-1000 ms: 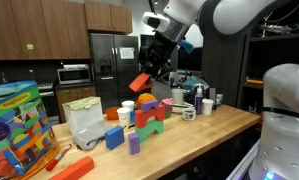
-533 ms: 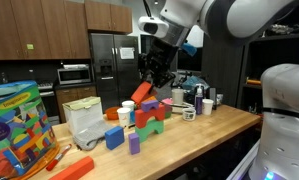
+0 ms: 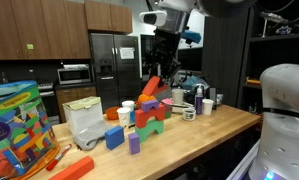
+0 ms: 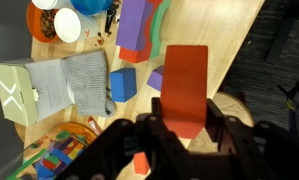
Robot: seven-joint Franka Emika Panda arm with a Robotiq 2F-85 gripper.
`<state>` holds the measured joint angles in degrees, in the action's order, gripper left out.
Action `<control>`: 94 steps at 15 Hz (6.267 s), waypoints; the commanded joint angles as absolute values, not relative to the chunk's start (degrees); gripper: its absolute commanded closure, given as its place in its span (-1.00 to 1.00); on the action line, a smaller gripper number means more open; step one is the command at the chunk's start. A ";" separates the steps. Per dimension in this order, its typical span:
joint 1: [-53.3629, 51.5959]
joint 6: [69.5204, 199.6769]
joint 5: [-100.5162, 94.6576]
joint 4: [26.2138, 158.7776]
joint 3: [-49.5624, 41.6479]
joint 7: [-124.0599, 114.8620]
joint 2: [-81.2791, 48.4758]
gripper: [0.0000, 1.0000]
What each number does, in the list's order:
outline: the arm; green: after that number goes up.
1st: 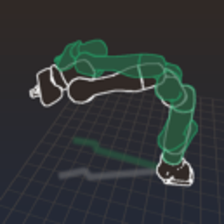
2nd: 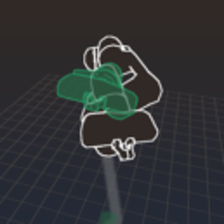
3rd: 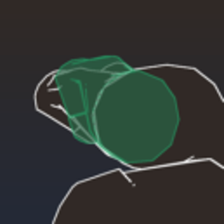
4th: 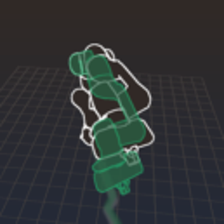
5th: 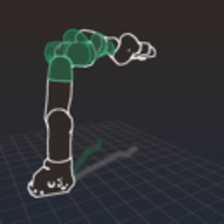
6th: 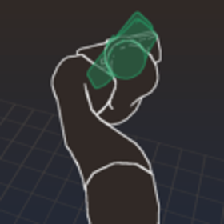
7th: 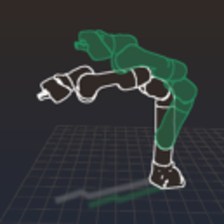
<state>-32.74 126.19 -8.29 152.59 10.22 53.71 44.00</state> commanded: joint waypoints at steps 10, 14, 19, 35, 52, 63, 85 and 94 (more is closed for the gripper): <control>-30.40 126.82 -1.92 145.99 1.29 63.98 37.72 0.64; -28.45 127.90 -0.17 145.12 0.36 67.32 35.57 0.64; -26.53 129.16 2.94 144.27 -1.20 71.91 32.58 0.64; -19.20 134.68 3.40 145.11 1.53 70.68 28.01 0.64; -18.74 133.61 -6.60 146.81 7.48 57.06 28.12 0.64; -18.89 136.15 -6.20 147.36 7.20 57.52 25.99 0.64; -18.84 142.22 -4.66 148.57 4.45 58.92 24.25 0.64; -19.03 143.07 -4.21 149.34 3.85 59.08 23.72 0.64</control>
